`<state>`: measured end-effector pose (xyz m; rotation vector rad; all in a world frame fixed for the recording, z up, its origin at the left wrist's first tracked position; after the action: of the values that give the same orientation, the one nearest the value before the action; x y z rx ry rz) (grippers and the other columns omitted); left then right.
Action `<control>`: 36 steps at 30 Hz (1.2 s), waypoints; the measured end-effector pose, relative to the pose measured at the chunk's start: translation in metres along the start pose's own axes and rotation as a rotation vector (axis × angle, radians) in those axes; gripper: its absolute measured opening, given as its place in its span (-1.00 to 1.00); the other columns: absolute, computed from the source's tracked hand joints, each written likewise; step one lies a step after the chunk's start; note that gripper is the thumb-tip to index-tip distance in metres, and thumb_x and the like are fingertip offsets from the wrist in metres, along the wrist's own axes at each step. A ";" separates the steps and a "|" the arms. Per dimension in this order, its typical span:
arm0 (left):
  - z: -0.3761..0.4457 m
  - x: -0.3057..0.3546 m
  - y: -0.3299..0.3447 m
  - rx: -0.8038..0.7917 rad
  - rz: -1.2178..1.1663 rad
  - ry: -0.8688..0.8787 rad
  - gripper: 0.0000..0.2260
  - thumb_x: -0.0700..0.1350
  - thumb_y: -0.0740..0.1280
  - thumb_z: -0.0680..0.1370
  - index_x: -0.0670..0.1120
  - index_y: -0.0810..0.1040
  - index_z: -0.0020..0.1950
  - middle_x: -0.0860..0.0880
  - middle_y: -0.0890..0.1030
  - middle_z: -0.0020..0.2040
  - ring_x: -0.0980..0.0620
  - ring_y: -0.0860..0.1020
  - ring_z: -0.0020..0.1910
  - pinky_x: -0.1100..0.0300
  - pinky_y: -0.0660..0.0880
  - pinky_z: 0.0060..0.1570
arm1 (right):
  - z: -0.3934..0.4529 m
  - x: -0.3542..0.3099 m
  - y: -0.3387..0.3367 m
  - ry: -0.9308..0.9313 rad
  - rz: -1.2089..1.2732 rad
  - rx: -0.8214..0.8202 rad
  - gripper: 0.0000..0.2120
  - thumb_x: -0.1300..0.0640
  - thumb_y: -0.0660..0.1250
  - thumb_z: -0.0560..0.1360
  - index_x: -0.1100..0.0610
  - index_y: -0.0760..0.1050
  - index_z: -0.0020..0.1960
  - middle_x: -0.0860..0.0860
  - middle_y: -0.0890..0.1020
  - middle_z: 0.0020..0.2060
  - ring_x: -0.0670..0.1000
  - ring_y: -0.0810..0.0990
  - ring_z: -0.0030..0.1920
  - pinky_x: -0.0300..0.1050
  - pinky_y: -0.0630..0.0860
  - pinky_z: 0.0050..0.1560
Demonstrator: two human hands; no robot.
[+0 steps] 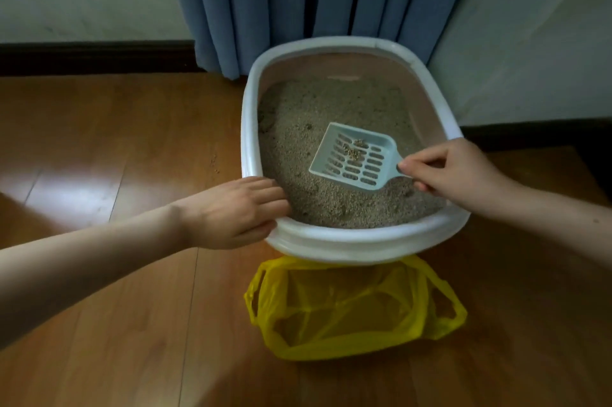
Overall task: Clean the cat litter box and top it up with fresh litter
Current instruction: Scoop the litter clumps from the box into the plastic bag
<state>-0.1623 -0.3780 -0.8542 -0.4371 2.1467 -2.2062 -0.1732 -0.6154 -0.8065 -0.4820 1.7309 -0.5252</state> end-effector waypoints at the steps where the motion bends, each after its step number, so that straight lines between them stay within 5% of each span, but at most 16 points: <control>1: 0.000 0.008 -0.004 0.034 0.006 0.013 -0.70 -0.04 0.08 0.65 -0.16 0.53 0.09 -0.11 0.55 0.00 -0.15 0.51 -0.03 -0.02 0.45 0.09 | -0.007 -0.004 -0.003 -0.011 -0.006 -0.006 -0.91 0.13 0.36 0.51 0.02 0.65 -0.09 -0.03 0.59 -0.52 -0.19 0.50 -0.49 -0.38 0.44 -0.43; 6: -0.012 0.067 -0.001 0.182 -0.020 0.139 -0.76 -0.18 0.16 0.62 -0.23 0.60 0.02 -0.17 0.58 -0.04 -0.16 0.51 -0.11 0.01 0.48 -0.08 | -0.050 -0.017 -0.002 -0.057 0.020 -0.079 -0.92 0.14 0.38 0.46 0.02 0.66 -0.12 0.01 0.61 -0.49 -0.17 0.50 -0.48 -0.40 0.42 -0.43; 11: -0.020 0.090 0.065 0.028 -0.122 0.146 -0.85 -0.11 0.22 0.63 -0.11 0.57 0.00 -0.09 0.59 -0.03 -0.12 0.53 -0.06 0.03 0.48 -0.02 | -0.084 -0.010 0.016 -0.096 -0.050 -0.195 -0.91 0.09 0.42 0.36 -0.05 0.69 -0.25 0.05 0.67 -0.43 -0.11 0.60 -0.45 -0.42 0.45 -0.39; 13: -0.019 0.090 0.089 -0.029 -0.106 0.082 -0.83 -0.04 0.25 0.58 -0.09 0.57 0.05 -0.07 0.58 0.02 -0.11 0.54 -0.01 0.04 0.45 0.07 | -0.093 0.000 0.025 -0.085 -0.066 -0.247 -0.92 -0.08 0.44 0.38 -0.13 0.69 -0.25 -0.07 0.70 -0.35 -0.16 0.65 -0.35 -0.37 0.51 -0.33; 15: -0.017 0.090 0.111 -0.100 -0.044 0.019 -0.70 0.03 0.19 0.56 -0.10 0.59 0.12 -0.07 0.58 0.07 -0.11 0.55 0.04 0.04 0.42 0.14 | -0.100 0.013 0.038 -0.059 -0.130 -0.334 -0.70 -0.35 0.34 0.32 -0.19 0.66 -0.11 -0.12 0.71 -0.28 -0.10 0.68 -0.22 -0.16 0.58 -0.19; 18: -0.015 0.090 0.126 -0.123 0.055 -0.023 -0.57 0.11 0.27 0.49 -0.13 0.59 0.23 -0.08 0.61 0.14 -0.09 0.59 0.08 0.07 0.51 0.16 | -0.100 0.046 0.055 0.021 -0.294 -0.380 -0.84 -0.14 0.36 0.42 -0.14 0.67 -0.10 -0.03 0.71 -0.30 0.04 0.67 -0.23 0.08 0.57 -0.16; 24: -0.017 0.089 0.133 -0.165 0.108 -0.063 -0.25 0.27 0.48 0.24 -0.16 0.58 0.29 -0.18 0.59 0.24 -0.13 0.59 0.17 0.07 0.55 0.12 | -0.091 0.070 0.077 0.129 -0.631 -0.422 -0.69 -0.02 0.32 0.52 0.09 0.60 -0.33 -0.06 0.47 -0.58 -0.08 0.48 -0.45 -0.12 0.33 -0.39; 29: -0.021 0.088 0.134 -0.218 0.080 -0.097 -0.18 0.32 0.45 0.24 -0.18 0.53 0.34 -0.18 0.56 0.30 -0.11 0.58 0.22 0.05 0.55 0.15 | -0.084 0.064 0.083 0.148 -0.783 -0.446 -0.72 0.03 0.29 0.51 0.18 0.60 -0.27 0.02 0.60 -0.42 0.01 0.58 -0.32 -0.03 0.51 -0.30; 36: -0.019 0.090 0.131 -0.195 0.088 -0.069 -0.15 0.33 0.46 0.23 -0.19 0.53 0.35 -0.18 0.56 0.29 -0.11 0.58 0.22 0.06 0.57 0.14 | -0.084 0.032 0.092 -0.012 -1.123 -0.478 -0.68 0.15 0.18 0.53 0.09 0.21 -0.38 -0.06 0.31 -0.40 0.11 0.49 -0.20 -0.15 0.30 -0.30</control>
<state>-0.2753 -0.3848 -0.9675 -0.4108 2.3059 -1.9174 -0.2653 -0.5520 -0.8688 -1.8272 1.4373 -0.8647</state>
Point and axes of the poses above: each hand's wrist, its own z-axis towards the middle knuckle, its own y-axis out of the palm, x = y × z, the point moved 9 cm from there along z, towards the middle knuckle
